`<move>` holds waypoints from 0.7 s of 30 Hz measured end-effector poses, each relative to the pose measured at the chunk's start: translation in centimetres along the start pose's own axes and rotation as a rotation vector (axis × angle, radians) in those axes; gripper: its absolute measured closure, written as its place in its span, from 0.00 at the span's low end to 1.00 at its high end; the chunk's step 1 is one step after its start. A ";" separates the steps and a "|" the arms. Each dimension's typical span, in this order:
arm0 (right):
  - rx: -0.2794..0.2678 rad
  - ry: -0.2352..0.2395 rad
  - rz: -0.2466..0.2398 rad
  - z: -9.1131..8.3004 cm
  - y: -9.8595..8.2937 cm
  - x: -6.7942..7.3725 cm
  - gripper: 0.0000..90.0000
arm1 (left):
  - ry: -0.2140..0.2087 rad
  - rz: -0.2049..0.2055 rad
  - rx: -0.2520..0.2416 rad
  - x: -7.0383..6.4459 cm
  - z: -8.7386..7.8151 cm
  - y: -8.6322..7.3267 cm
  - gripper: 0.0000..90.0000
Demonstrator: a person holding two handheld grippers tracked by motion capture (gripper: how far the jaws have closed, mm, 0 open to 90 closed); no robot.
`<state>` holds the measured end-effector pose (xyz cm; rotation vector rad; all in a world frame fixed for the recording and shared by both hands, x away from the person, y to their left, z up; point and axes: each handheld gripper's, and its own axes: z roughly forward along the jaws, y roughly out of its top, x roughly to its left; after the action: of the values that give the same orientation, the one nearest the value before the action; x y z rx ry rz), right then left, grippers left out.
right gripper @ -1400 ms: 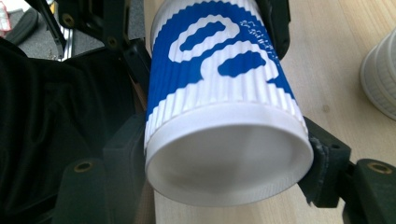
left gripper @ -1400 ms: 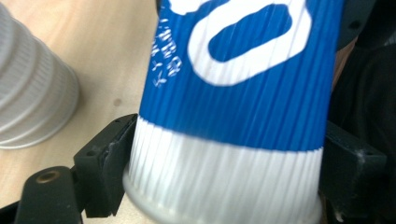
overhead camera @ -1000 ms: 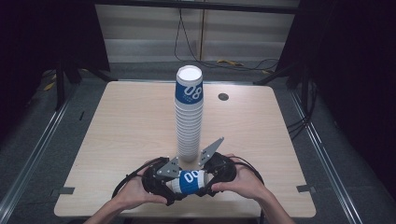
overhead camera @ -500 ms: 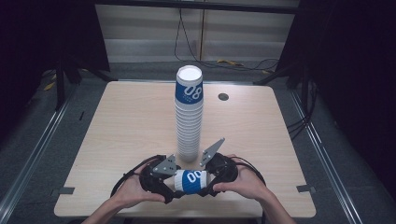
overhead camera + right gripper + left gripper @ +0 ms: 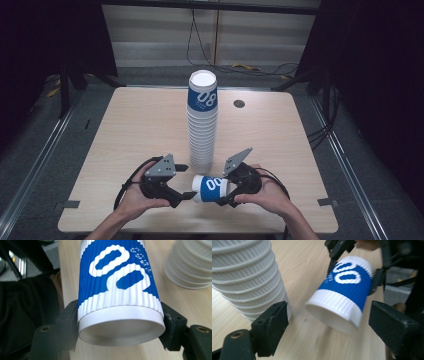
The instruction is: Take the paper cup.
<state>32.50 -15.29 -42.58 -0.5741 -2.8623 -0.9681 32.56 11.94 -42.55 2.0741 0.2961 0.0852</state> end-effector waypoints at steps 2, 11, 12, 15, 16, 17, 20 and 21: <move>-0.045 -0.012 0.006 -0.3 -0.4 -0.2 0.33 | -0.019 -0.021 -0.041 0.2 -0.4 -0.1 0.17; -0.280 0.010 0.081 -0.7 -2.3 -1.3 0.33 | -0.009 -0.064 -0.191 0.7 -1.6 -0.2 0.17; -0.304 0.026 0.088 -0.7 -2.4 -1.4 0.33 | -0.008 -0.071 -0.193 0.8 -1.7 -0.3 0.18; -0.354 0.032 0.087 -0.6 -2.5 -1.5 0.33 | -0.011 -0.091 -0.205 1.1 -1.9 -0.4 0.17; -0.383 0.040 0.080 -0.5 -2.6 -1.5 0.33 | -0.012 -0.097 -0.207 1.2 -1.9 -0.4 0.17; -0.411 0.039 0.075 -0.5 -2.7 -1.5 0.33 | -0.020 -0.102 -0.211 1.2 -1.9 -0.5 0.17; -0.482 0.037 0.051 -0.1 -2.9 -1.5 0.33 | -0.030 -0.105 -0.222 1.1 -1.8 -0.5 0.18; -0.486 0.030 0.048 -0.1 -2.9 -1.5 0.33 | -0.030 -0.103 -0.225 1.1 -1.8 -0.5 0.18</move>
<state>32.79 -17.93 -44.45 -0.6450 -2.5680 -1.6591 33.16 13.96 -42.13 1.8324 0.3581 0.0239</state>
